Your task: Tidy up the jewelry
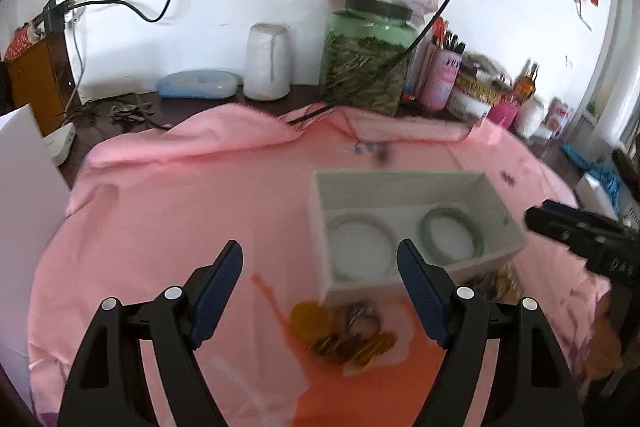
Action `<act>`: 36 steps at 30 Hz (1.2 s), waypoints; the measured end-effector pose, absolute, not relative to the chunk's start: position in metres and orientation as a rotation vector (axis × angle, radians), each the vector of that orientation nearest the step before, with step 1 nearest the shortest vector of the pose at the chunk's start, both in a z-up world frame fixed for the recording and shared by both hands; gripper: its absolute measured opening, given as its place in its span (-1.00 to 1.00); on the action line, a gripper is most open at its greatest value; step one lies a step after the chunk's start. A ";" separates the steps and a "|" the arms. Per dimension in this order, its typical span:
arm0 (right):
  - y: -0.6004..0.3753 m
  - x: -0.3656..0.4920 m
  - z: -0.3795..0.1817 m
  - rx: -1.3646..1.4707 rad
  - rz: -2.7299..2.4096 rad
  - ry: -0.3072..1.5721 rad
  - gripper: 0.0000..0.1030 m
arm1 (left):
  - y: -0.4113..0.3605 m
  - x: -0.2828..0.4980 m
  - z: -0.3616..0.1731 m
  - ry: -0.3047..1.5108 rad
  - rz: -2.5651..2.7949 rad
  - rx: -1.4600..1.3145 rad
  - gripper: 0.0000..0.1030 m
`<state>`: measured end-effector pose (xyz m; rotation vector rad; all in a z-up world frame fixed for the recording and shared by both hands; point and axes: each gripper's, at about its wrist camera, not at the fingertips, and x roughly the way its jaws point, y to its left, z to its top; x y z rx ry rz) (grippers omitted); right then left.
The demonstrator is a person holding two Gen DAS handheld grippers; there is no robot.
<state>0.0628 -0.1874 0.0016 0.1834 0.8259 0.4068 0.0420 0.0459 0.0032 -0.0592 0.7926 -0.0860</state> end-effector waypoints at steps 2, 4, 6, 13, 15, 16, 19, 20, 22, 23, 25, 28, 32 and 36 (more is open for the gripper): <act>-0.196 0.057 -0.007 0.182 0.374 0.843 0.31 | 0.050 0.035 -0.004 0.807 -0.067 -0.022 0.53; -0.205 0.055 -0.018 0.182 0.327 0.869 0.11 | 0.056 0.030 -0.015 0.827 -0.031 0.019 0.53; -0.213 0.055 -0.024 0.213 0.331 0.892 0.06 | 0.064 0.027 -0.020 0.835 0.000 0.030 0.53; -0.221 0.060 -0.039 0.173 0.244 0.942 -0.04 | 0.090 0.038 -0.027 0.847 0.074 -0.013 0.53; -0.222 0.061 -0.042 0.171 0.242 0.959 -0.04 | 0.086 0.041 -0.032 0.874 0.053 0.001 0.53; -0.221 0.062 -0.043 0.166 0.244 0.968 -0.04 | 0.082 0.041 -0.035 0.884 0.040 0.016 0.53; -0.211 0.061 -0.046 0.119 0.256 0.983 -0.02 | 0.069 0.037 -0.037 0.876 0.014 0.075 0.54; -0.204 0.058 -0.045 0.087 0.270 0.977 -0.03 | 0.064 0.035 -0.037 0.873 -0.004 0.088 0.57; -0.195 0.054 -0.044 0.062 0.306 0.976 -0.03 | 0.057 0.031 -0.038 0.877 -0.043 0.098 0.59; -0.190 0.052 -0.043 0.049 0.330 0.976 -0.03 | 0.053 0.029 -0.039 0.877 -0.059 0.104 0.59; -0.181 0.048 -0.042 0.025 0.372 0.976 -0.02 | 0.043 0.022 -0.040 0.875 -0.108 0.127 0.59; -0.163 0.034 -0.037 -0.015 0.513 0.969 -0.04 | 0.026 0.011 -0.041 0.885 -0.221 0.156 0.59; -0.157 0.025 -0.024 -0.034 0.538 0.895 -0.06 | 0.015 0.001 -0.036 0.855 -0.285 0.181 0.59; -0.164 0.036 -0.026 0.032 0.505 0.908 -0.08 | 0.032 0.018 -0.032 0.855 -0.210 0.098 0.59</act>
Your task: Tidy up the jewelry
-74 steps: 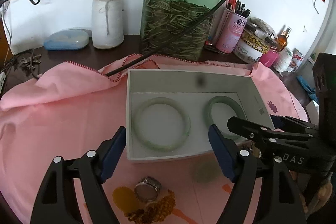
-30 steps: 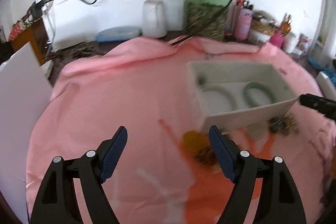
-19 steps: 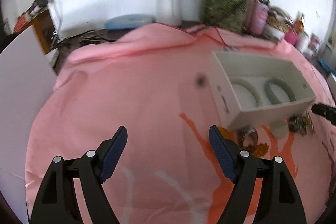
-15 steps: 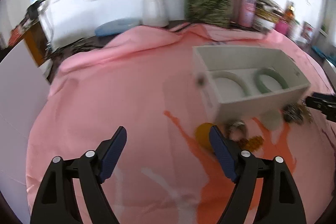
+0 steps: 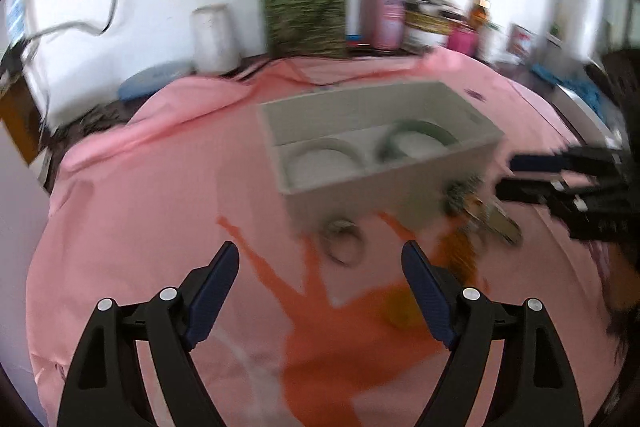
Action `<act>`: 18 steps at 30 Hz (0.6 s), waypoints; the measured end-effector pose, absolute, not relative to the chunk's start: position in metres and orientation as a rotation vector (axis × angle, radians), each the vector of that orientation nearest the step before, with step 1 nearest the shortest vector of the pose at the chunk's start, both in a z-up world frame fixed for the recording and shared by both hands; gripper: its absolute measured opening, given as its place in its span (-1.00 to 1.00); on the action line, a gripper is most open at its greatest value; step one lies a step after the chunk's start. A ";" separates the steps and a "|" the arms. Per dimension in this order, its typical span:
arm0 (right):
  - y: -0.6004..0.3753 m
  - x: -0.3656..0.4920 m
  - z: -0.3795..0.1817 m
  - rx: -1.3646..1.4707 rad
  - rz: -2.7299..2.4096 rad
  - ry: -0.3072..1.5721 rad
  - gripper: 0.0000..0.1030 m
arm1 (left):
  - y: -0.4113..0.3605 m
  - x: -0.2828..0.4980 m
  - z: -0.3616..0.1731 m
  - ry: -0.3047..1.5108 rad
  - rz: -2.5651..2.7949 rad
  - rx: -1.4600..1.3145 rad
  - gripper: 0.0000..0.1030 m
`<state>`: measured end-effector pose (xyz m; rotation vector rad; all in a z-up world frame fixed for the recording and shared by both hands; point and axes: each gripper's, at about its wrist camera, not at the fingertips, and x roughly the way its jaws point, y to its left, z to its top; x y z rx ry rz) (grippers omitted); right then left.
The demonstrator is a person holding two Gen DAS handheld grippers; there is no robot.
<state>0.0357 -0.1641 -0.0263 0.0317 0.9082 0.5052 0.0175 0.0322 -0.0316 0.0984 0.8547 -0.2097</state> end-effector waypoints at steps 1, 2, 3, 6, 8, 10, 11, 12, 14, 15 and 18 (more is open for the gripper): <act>-0.162 0.038 -0.029 0.029 0.505 0.923 -0.17 | 0.035 0.024 -0.033 0.873 -0.202 0.081 0.59; -0.158 0.040 -0.033 0.023 0.504 0.939 -0.26 | 0.037 0.030 -0.036 0.891 -0.194 0.062 0.59; -0.157 0.042 -0.035 0.018 0.501 0.946 -0.28 | 0.038 0.034 -0.036 0.899 -0.189 0.058 0.59; -0.151 0.051 -0.036 0.010 0.477 0.948 -0.31 | 0.038 0.044 -0.037 0.903 -0.152 0.072 0.59; -0.151 0.058 -0.035 0.025 0.470 0.949 -0.31 | 0.037 0.052 -0.037 0.908 -0.143 0.061 0.62; -0.151 0.066 -0.035 0.041 0.462 0.947 -0.31 | 0.038 0.057 -0.037 0.910 -0.139 0.048 0.62; -0.151 0.068 -0.035 0.046 0.462 0.945 -0.31 | 0.038 0.060 -0.037 0.905 -0.126 0.054 0.62; -0.151 0.071 -0.034 0.050 0.466 0.944 -0.31 | 0.036 0.061 -0.037 0.903 -0.121 0.058 0.61; -0.146 0.072 -0.034 0.038 0.487 0.950 -0.31 | 0.035 0.057 -0.036 0.902 -0.154 0.053 0.59; -0.141 0.068 -0.035 0.014 0.499 0.949 -0.31 | 0.032 0.056 -0.036 0.902 -0.174 0.057 0.59; -0.130 0.056 -0.033 -0.049 0.520 0.933 -0.31 | 0.017 0.048 -0.038 0.896 -0.210 0.126 0.59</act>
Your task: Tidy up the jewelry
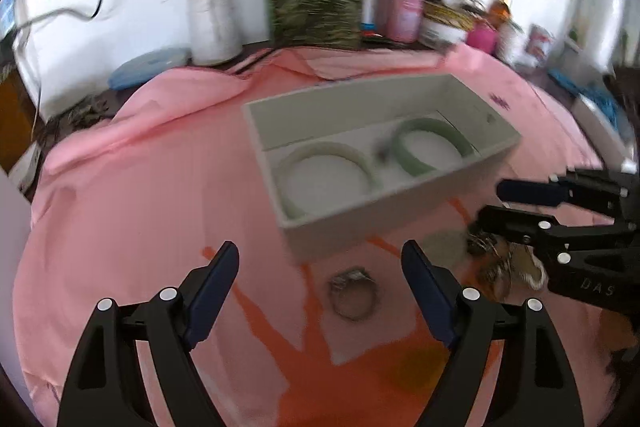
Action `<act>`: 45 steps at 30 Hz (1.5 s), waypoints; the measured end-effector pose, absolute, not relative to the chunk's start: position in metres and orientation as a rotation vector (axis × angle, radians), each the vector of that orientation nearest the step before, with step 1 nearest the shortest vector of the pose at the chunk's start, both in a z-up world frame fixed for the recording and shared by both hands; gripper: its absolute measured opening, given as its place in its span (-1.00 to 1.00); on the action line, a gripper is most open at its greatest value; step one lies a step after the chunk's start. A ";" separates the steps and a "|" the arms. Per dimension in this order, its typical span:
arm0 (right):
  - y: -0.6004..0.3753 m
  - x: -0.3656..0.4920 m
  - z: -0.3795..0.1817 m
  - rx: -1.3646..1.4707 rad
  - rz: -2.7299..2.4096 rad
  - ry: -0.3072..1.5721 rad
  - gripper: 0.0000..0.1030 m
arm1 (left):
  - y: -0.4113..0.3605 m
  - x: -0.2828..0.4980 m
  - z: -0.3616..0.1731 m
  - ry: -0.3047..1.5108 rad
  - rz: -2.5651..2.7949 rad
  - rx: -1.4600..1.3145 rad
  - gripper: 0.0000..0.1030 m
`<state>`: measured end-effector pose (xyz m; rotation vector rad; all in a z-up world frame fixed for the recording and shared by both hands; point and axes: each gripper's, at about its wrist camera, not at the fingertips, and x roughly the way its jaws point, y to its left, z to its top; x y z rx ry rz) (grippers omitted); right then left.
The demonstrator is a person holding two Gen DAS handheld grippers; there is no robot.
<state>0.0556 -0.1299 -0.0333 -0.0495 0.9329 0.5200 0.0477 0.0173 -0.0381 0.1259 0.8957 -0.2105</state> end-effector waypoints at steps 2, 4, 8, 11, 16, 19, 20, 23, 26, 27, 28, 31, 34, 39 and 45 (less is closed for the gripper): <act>-0.125 0.049 -0.034 -0.072 0.532 0.931 -0.31 | 0.006 0.040 -0.043 0.903 -0.245 0.181 0.59; -0.124 0.039 -0.034 -0.113 0.539 0.923 -0.30 | -0.002 0.033 -0.047 0.913 -0.259 0.224 0.60; -0.138 0.021 -0.037 -0.172 0.486 0.925 -0.25 | -0.002 0.010 -0.047 0.887 -0.265 0.299 0.72; -0.158 0.017 -0.042 -0.119 0.445 0.931 -0.25 | 0.012 -0.001 -0.047 0.896 -0.240 0.288 0.75; -0.177 -0.003 -0.030 -0.015 0.498 0.868 -0.25 | 0.022 -0.020 -0.036 0.873 -0.267 0.220 0.75; -0.175 -0.009 -0.028 -0.016 0.508 0.845 -0.24 | 0.013 -0.034 -0.029 0.841 -0.325 0.212 0.75; -0.176 -0.008 -0.027 -0.016 0.503 0.841 -0.24 | 0.008 -0.040 -0.029 0.835 -0.355 0.221 0.75; -0.181 -0.003 -0.029 0.010 0.493 0.856 -0.23 | -0.007 -0.051 -0.033 0.831 -0.404 0.267 0.75; -0.188 0.001 -0.031 0.041 0.482 0.869 -0.12 | -0.011 -0.055 -0.036 0.829 -0.416 0.285 0.68; -0.189 0.002 -0.031 0.046 0.480 0.868 -0.11 | -0.010 -0.054 -0.036 0.835 -0.429 0.273 0.61; -0.191 0.003 -0.031 0.053 0.479 0.866 -0.09 | -0.009 -0.053 -0.037 0.846 -0.445 0.255 0.58; -0.194 0.003 -0.030 0.069 0.479 0.865 -0.08 | -0.010 -0.047 -0.043 0.894 -0.470 0.234 0.20; -0.196 0.003 -0.030 0.074 0.477 0.863 -0.07 | -0.012 -0.048 -0.046 0.900 -0.461 0.249 0.02; -0.196 0.002 -0.029 0.075 0.476 0.860 -0.07 | -0.018 -0.056 -0.044 0.866 -0.468 0.281 -0.13; -0.200 0.002 -0.027 0.090 0.476 0.854 -0.07 | -0.010 -0.054 -0.036 0.831 -0.441 0.241 -0.17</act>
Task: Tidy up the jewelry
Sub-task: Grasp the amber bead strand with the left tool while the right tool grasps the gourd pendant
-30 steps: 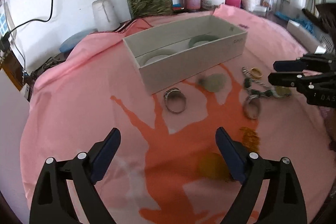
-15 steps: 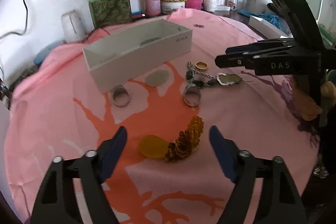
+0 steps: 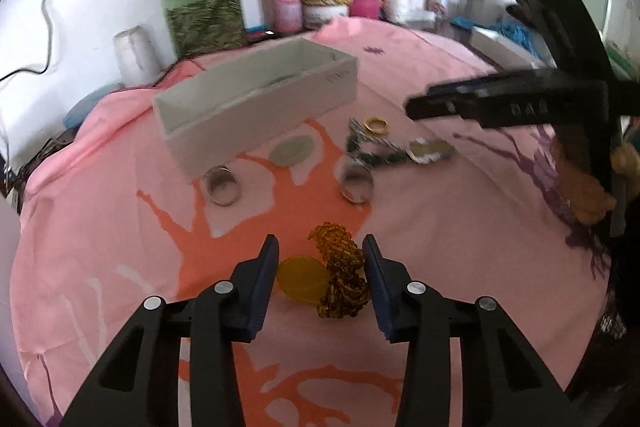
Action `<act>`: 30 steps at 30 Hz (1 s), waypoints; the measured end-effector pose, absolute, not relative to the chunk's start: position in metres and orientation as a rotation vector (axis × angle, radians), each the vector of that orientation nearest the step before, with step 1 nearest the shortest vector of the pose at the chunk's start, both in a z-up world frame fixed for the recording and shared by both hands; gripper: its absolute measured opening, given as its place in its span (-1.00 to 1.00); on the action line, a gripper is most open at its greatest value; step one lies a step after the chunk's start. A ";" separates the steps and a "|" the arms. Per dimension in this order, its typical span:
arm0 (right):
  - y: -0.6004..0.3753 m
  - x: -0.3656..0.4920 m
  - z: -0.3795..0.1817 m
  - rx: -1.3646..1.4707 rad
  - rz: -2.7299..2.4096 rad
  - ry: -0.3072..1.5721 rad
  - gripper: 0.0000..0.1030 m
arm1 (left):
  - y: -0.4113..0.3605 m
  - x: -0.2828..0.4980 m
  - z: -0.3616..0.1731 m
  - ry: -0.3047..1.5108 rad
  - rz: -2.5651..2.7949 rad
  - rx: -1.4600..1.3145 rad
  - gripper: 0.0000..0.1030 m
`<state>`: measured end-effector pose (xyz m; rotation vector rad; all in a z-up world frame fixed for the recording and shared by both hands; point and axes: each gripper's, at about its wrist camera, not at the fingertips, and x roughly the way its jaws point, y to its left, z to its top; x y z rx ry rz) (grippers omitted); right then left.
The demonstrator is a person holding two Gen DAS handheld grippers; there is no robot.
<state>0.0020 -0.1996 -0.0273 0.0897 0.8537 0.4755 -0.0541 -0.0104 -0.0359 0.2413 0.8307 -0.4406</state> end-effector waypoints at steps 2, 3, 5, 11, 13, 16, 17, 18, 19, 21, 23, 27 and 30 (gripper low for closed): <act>-0.201 0.002 -0.027 0.097 0.477 0.854 -0.07 | 0.000 -0.050 -0.032 0.830 -0.427 0.193 -0.17; -0.201 0.003 -0.027 0.100 0.476 0.854 -0.07 | 0.007 -0.045 -0.030 0.836 -0.411 0.154 -0.17; -0.202 0.003 -0.027 0.102 0.474 0.854 -0.07 | 0.023 -0.037 -0.028 0.845 -0.368 0.090 -0.17; -0.203 0.002 -0.025 0.105 0.475 0.849 -0.07 | 0.048 -0.024 -0.031 0.897 -0.318 -0.016 -0.16; -0.204 0.002 -0.025 0.104 0.475 0.849 -0.07 | 0.045 -0.026 -0.032 0.900 -0.314 0.008 -0.09; -0.205 0.002 -0.025 0.111 0.472 0.850 -0.03 | 0.040 -0.030 -0.033 0.900 -0.311 0.045 0.06; -0.207 0.002 -0.024 0.114 0.472 0.850 0.03 | 0.039 -0.031 -0.035 0.904 -0.311 0.054 0.07; -0.208 0.001 -0.023 0.120 0.471 0.847 0.06 | 0.037 -0.031 -0.037 0.913 -0.307 0.066 0.07; -0.209 0.001 -0.023 0.123 0.471 0.844 0.08 | 0.035 -0.030 -0.039 0.921 -0.305 0.072 0.07; -0.210 0.001 -0.021 0.125 0.473 0.839 0.09 | 0.033 -0.030 -0.043 0.928 -0.293 0.093 0.06; -0.209 0.001 -0.022 0.120 0.474 0.841 0.09 | 0.032 -0.032 -0.043 0.925 -0.286 0.107 0.01; -0.207 0.001 -0.024 0.112 0.470 0.847 0.09 | 0.036 -0.033 -0.041 0.906 -0.259 0.099 -0.13; -0.209 0.002 -0.023 0.116 0.466 0.842 0.09 | 0.044 -0.035 -0.032 0.859 -0.235 0.073 -0.13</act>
